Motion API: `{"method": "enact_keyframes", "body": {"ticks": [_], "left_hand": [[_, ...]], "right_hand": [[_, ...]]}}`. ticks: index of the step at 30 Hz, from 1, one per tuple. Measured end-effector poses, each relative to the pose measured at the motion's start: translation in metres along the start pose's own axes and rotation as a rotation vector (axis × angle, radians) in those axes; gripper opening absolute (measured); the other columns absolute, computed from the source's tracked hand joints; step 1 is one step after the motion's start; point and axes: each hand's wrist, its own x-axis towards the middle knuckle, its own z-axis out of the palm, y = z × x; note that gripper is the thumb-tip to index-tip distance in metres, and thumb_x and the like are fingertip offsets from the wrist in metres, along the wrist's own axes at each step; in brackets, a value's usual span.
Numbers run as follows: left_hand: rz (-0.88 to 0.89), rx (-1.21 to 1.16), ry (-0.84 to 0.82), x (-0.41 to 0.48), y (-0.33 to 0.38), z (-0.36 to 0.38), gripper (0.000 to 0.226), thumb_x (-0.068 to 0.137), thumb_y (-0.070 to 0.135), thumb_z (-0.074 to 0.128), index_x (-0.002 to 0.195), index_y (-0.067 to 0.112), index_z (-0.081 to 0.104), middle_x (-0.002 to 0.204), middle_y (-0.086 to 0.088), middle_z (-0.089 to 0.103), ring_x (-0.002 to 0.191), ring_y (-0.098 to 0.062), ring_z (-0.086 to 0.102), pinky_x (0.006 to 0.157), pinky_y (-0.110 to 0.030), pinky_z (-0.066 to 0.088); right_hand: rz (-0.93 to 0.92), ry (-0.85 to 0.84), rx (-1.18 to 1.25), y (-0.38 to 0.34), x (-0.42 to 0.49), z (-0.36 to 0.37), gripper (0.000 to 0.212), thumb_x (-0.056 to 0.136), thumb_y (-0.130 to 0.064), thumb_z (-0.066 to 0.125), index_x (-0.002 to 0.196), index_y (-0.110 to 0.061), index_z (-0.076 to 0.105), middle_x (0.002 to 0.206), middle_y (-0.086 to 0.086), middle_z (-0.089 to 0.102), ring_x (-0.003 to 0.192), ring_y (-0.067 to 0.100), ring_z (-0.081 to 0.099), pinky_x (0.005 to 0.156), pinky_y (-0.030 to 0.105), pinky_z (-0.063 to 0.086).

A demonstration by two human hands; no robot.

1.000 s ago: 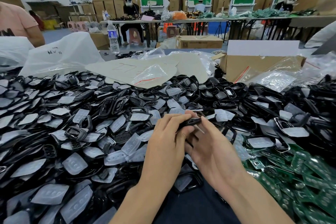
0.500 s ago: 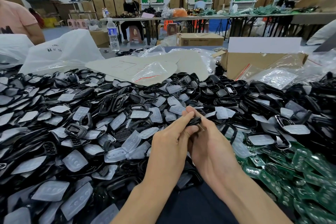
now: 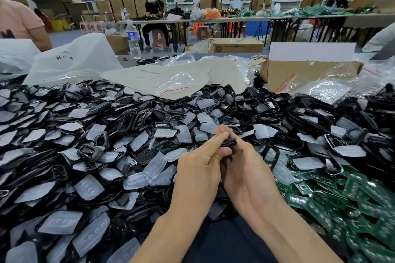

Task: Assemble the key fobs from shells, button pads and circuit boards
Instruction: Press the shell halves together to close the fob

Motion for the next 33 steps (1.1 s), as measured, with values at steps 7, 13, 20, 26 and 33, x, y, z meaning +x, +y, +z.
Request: {"method": "enact_keyframes", "body": {"ticks": [7, 13, 20, 26, 33], "left_hand": [[0.053, 0.012, 0.032, 0.001, 0.001, 0.001, 0.042, 0.092, -0.002, 0.059, 0.118, 0.027, 0.074, 0.070, 0.042, 0.058, 0.071, 0.016, 0.063, 0.068, 0.001, 0.043], [0.039, 0.023, -0.001, 0.002, 0.007, 0.001, 0.057, 0.088, 0.017, 0.049, 0.129, 0.055, 0.042, 0.075, 0.053, 0.056, 0.069, 0.003, 0.065, 0.061, -0.003, 0.045], [0.033, 0.030, -0.034, 0.003, 0.007, 0.001, 0.054, 0.089, 0.021, 0.047, 0.129, 0.057, 0.043, 0.079, 0.050, 0.059, 0.066, 0.011, 0.062, 0.061, -0.005, 0.045], [0.034, 0.030, -0.067, 0.006, 0.004, 0.000, 0.028, 0.096, 0.027, 0.065, 0.121, 0.040, 0.068, 0.067, 0.040, 0.060, 0.064, 0.010, 0.059, 0.063, -0.004, 0.041], [-0.011, -0.022, -0.086, 0.005, 0.007, -0.004, 0.025, 0.098, 0.029, 0.063, 0.113, 0.046, 0.056, 0.097, 0.036, 0.068, 0.090, 0.007, 0.066, 0.075, -0.013, 0.048]], "right_hand": [[-0.017, 0.011, -0.025, 0.002, 0.000, -0.002, 0.039, 0.108, -0.026, 0.038, 0.115, -0.019, 0.076, 0.094, -0.003, 0.075, 0.085, 0.007, 0.071, 0.088, 0.027, 0.056], [-0.020, 0.012, -0.033, 0.000, -0.004, 0.000, 0.038, 0.108, -0.026, 0.037, 0.122, -0.015, 0.071, 0.086, 0.002, 0.064, 0.082, 0.011, 0.063, 0.097, 0.035, 0.046], [0.004, 0.019, -0.005, -0.002, -0.003, 0.001, 0.040, 0.108, -0.025, 0.034, 0.130, -0.011, 0.064, 0.074, -0.001, 0.056, 0.071, 0.009, 0.056, 0.087, 0.031, 0.043], [-0.012, 0.025, -0.004, -0.006, 0.001, -0.003, 0.037, 0.108, -0.024, 0.037, 0.126, -0.014, 0.068, 0.103, -0.001, 0.077, 0.087, 0.006, 0.072, 0.082, 0.025, 0.056], [0.008, -0.021, -0.038, -0.012, -0.004, -0.004, 0.038, 0.107, -0.023, 0.037, 0.128, -0.012, 0.067, 0.124, 0.014, 0.071, 0.119, 0.023, 0.067, 0.095, 0.032, 0.053]]}}
